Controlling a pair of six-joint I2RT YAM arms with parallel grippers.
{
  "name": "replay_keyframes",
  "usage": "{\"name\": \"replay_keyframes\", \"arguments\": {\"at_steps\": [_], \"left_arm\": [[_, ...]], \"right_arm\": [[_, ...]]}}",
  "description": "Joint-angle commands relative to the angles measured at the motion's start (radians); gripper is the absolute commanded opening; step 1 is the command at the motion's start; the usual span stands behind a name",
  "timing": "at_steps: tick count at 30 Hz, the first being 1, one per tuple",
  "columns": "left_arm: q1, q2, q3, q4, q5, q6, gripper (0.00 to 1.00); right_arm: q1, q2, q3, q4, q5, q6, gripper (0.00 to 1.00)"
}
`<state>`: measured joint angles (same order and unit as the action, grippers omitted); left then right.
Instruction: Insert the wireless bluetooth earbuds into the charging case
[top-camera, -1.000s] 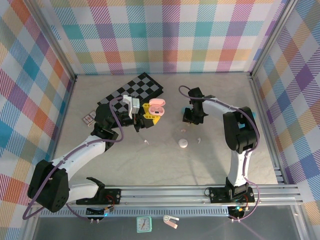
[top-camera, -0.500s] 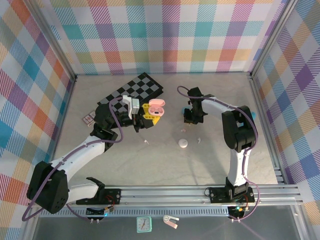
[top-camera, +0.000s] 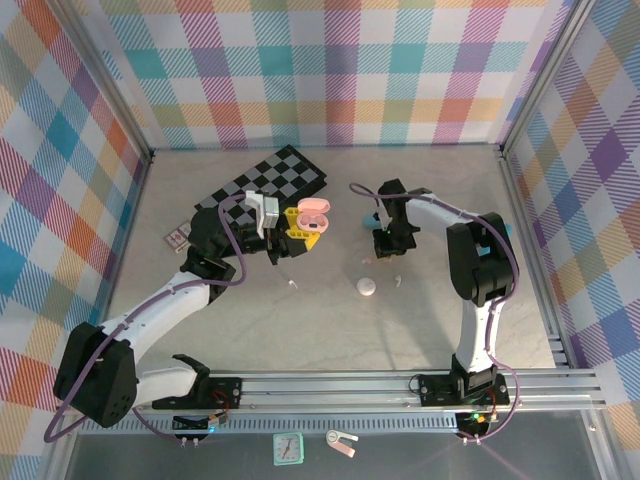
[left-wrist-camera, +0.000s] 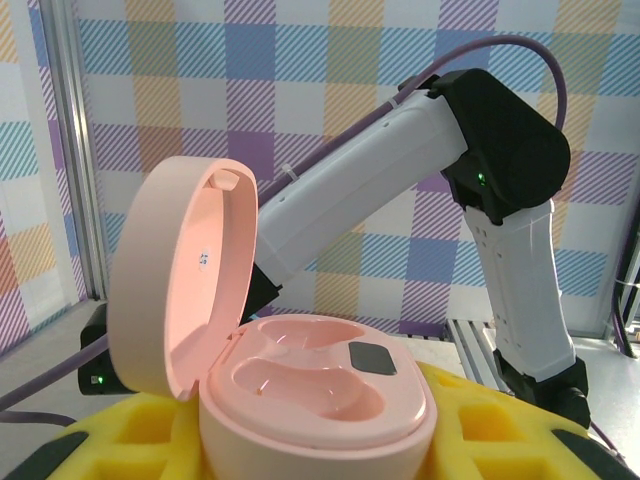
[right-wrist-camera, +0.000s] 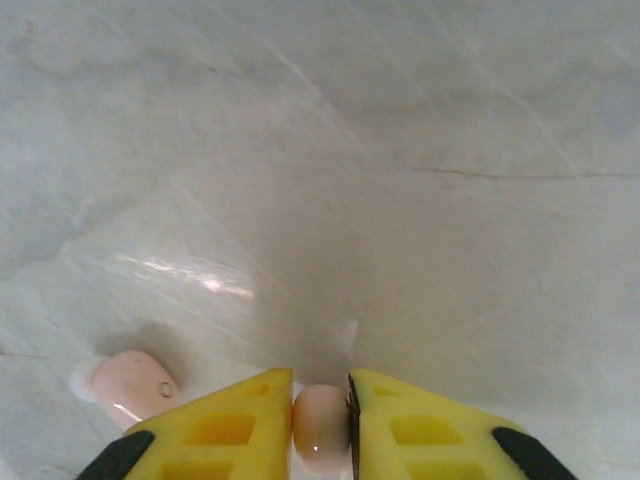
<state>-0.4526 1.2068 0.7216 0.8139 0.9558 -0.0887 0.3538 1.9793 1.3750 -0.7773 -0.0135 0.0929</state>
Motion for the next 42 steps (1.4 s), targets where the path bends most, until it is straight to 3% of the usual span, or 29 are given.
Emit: {"name": "replay_keyframes", "arguments": {"at_steps": [1, 7, 14, 18, 24, 42], "left_arm": [[0.009, -0.028, -0.018, 0.041, -0.007, 0.003, 0.32], [0.052, -0.045, -0.058, 0.067, -0.03, -0.02, 0.32], [0.132, -0.066, -0.099, 0.105, -0.041, -0.045, 0.32], [0.178, -0.084, -0.108, 0.106, -0.033, -0.052, 0.31], [0.24, -0.127, -0.119, 0.086, -0.031, -0.054, 0.31], [0.255, -0.148, -0.12, 0.067, -0.016, -0.061, 0.31]], "right_arm": [[-0.008, -0.054, -0.005, -0.043, 0.053, -0.037, 0.28], [0.017, -0.132, -0.025, -0.045, 0.151, 0.025, 0.42], [0.124, -0.2, -0.067, -0.046, 0.343, 0.073, 0.44], [0.186, -0.151, -0.036, -0.104, 0.504, 0.103, 0.43], [0.249, -0.064, 0.011, -0.152, 0.608, 0.122, 0.41], [0.275, 0.056, 0.058, -0.127, 0.629, 0.099, 0.35]]}}
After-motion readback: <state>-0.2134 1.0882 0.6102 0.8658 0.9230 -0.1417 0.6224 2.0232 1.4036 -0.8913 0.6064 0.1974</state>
